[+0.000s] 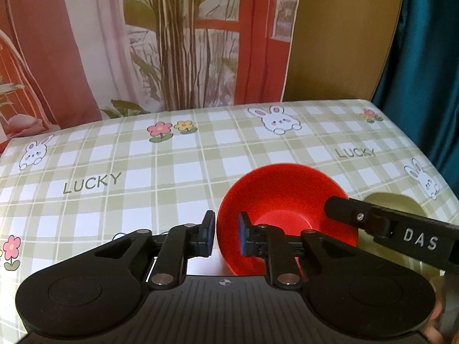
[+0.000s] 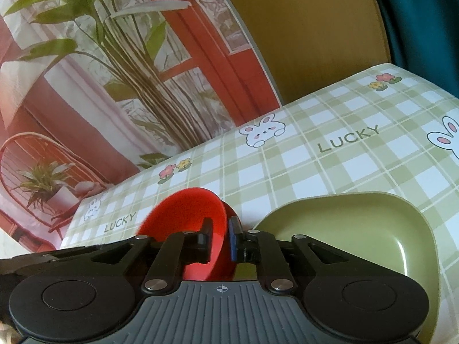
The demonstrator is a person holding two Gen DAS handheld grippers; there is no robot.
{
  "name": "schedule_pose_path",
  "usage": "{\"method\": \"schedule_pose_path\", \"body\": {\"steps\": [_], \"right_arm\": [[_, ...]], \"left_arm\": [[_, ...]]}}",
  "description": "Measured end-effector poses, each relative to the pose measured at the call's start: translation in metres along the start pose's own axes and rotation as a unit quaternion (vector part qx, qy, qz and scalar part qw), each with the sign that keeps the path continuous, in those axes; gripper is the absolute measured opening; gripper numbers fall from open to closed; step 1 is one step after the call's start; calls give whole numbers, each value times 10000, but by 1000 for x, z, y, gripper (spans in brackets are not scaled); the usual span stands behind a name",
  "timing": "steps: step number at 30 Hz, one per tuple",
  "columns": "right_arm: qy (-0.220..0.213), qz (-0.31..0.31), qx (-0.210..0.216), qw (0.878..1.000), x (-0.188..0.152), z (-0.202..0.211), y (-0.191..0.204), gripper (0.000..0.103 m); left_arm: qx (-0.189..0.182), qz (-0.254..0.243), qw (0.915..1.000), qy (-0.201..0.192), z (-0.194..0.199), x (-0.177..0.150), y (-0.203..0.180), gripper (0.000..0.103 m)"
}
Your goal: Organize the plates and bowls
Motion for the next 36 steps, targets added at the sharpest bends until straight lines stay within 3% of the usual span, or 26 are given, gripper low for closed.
{"method": "schedule_pose_path", "body": {"steps": [4,12,20,27,36], "right_arm": [[-23,90,4,10000,2,2,2,17],[-483,331,-1,9983,14,18,5,18],[-1074,986,-54,9893,43,44,13,21],[-789,1531,2,9851,49,35,13,22],[-194,1956,222,9802,46,13,11,22]], "left_arm": [[32,89,9999,-127,5,1,1,34],[71,-25,9995,-300,18,6,8,34],[267,44,9970,-725,41,19,28,34],[141,359,9953,-888,54,16,35,39],[-225,633,9946,-794,37,-3,22,46]]}}
Point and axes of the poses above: each gripper's, at about its wrist camera, not at the fingertips, and z roughly against the way its jaws point, y to its left, x to its top, the point moved 6 cm from there along -z, roughly the way its jaws point, and after that the axes turned 10 degrees about -x, right-handed, at the moved point
